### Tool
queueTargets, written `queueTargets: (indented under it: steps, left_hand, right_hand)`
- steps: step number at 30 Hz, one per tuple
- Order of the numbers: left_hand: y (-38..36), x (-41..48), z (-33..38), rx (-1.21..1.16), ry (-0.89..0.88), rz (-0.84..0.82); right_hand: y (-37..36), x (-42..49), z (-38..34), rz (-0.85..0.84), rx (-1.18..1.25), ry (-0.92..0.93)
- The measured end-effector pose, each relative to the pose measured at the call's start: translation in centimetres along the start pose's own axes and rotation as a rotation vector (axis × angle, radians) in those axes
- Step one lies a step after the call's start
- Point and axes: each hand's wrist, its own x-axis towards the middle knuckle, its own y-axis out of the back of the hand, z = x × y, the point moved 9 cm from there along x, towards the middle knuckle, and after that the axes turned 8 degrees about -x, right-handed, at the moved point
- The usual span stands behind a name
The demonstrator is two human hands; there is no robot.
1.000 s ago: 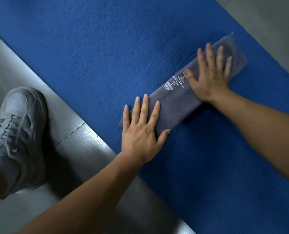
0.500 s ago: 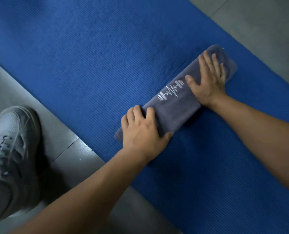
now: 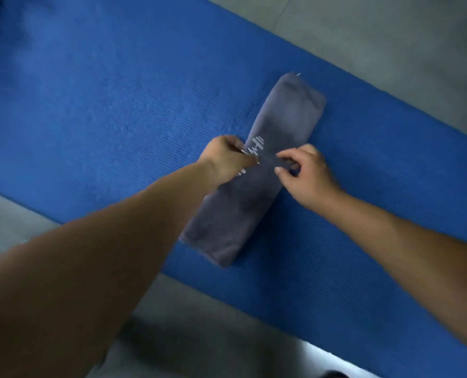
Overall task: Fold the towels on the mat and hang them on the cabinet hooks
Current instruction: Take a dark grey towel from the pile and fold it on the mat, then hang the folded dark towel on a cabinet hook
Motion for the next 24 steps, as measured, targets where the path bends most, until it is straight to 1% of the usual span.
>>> queueTargets:
  steps: [1, 2, 4, 5, 6, 8, 9, 10, 13, 16, 19, 21, 24]
  left_hand:
    - [-0.3, -1.0, 0.7, -0.1, -0.02, -0.034]
    - [-0.7, -2.3, 1.5, -0.188, -0.021, -0.075]
    - [-0.8, -5.1, 3.2, -0.291, 0.01, -0.149]
    - [-0.5, -6.8, 4.3, -0.326, 0.027, -0.177]
    - [0.0, -8.7, 5.6, -0.368, 0.043, -0.206]
    - [1.4, -13.1, 8.7, -0.465, 0.089, -0.265]
    - [2.2, -15.6, 10.5, -0.505, 0.103, -0.295]
    - [3.2, -18.1, 12.5, -0.537, 0.105, -0.318]
    - [6.9, -26.2, 19.2, -0.593, 0.091, -0.355]
    - [11.4, -34.4, 26.0, -0.605, 0.075, -0.325]
    - [16.1, -41.2, 32.6, -0.571, 0.021, -0.309]
    - [19.2, -44.7, 36.9, -0.44, -0.07, -0.297]
    - [23.2, -48.6, 43.2, -0.149, -0.242, -0.278]
  right_hand:
    - [0.3, -0.9, 0.5, -0.015, 0.09, -0.138]
    - [0.4, -2.1, 0.9, -0.043, 0.229, -0.294]
    - [0.4, -5.5, 0.9, -0.113, 0.573, -0.6]
    - [0.7, -7.1, -0.1, -0.151, 0.731, -0.678]
    - [1.3, -8.5, -1.7, -0.182, 0.882, -0.697]
    - [4.6, -10.8, -6.0, -0.21, 1.145, -0.667]
    - [7.1, -12.0, -8.3, -0.202, 1.213, -0.65]
    - [9.9, -13.1, -10.6, -0.177, 1.229, -0.633]
    - [20.0, -16.2, -17.4, -0.055, 1.168, -0.597]
    - [30.3, -18.7, -25.1, 0.052, 1.256, -0.555]
    - [39.9, -21.2, -32.2, 0.129, 1.289, -0.563]
    - [45.4, -23.0, -36.7, 0.129, 1.221, -0.514]
    - [51.9, -25.1, -42.6, 0.151, 0.985, -0.426]
